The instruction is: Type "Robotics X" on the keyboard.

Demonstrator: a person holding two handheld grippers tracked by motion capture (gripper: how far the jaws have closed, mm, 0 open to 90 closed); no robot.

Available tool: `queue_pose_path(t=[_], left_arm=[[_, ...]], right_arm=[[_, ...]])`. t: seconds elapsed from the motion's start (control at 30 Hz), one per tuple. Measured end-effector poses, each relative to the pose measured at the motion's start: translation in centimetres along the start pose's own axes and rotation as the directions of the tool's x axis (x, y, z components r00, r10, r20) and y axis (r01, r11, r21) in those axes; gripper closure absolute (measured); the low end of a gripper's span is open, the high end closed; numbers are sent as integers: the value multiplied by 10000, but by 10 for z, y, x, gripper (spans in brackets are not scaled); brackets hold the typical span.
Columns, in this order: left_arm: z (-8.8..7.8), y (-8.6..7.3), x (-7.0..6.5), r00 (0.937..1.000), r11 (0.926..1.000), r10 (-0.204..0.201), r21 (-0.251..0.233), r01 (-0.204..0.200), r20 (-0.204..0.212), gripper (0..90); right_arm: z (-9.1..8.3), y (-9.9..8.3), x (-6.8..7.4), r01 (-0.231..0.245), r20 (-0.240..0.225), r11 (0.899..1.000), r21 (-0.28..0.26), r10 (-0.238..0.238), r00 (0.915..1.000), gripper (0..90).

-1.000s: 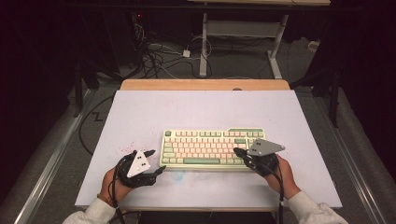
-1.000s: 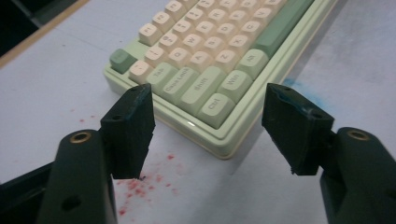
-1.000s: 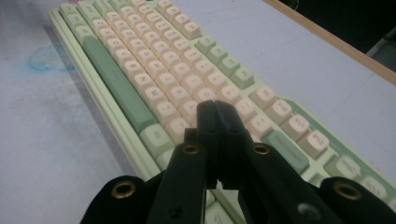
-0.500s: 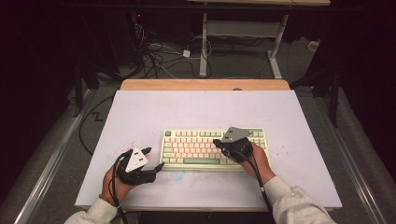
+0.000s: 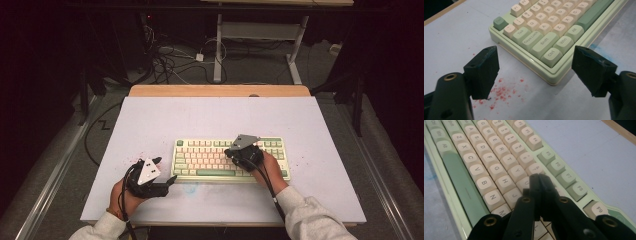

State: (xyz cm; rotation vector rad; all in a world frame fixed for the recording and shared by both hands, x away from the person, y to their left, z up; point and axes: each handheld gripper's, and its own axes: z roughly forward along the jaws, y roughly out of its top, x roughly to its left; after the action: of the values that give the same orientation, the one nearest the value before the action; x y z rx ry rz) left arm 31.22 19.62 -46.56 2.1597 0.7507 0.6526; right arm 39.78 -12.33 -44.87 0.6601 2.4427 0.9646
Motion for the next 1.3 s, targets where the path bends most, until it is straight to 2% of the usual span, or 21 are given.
queue_pose_path(t=[0.17,0.23,0.33,0.57,0.83,0.97,1.1,1.3], left_arm=[[-1,0,-1,10000,10000,96,-19,-96,-8,210],[-2,0,-1,10000,10000,71,-40,-71,46,210],[-2,0,-1,10000,10000,45,-66,-45,69,210],[-2,-1,0,9999,10000,94,16,-94,37,210],[-2,0,-1,9998,9998,167,79,-167,49,211],[-1,0,-1,9998,9998,163,114,-164,83,211],[0,0,-1,9998,9997,175,151,-177,118,211],[0,0,-2,9997,9995,217,220,-220,129,211]], right_arm=[[4,0,0,108,140,9996,266,-112,9998,900],[6,1,2,243,83,9978,611,-249,9997,900],[6,4,1,200,-30,9967,781,-198,9998,900],[-1,5,3,132,-44,9994,330,-131,9999,900],[-15,5,1,-118,36,9993,-368,119,9999,813],[-21,6,0,-79,85,9980,-624,85,9999,780],[-26,6,0,-100,123,9961,-876,112,9999,721],[-32,7,1,-47,184,9924,-1227,70,9998,519]])
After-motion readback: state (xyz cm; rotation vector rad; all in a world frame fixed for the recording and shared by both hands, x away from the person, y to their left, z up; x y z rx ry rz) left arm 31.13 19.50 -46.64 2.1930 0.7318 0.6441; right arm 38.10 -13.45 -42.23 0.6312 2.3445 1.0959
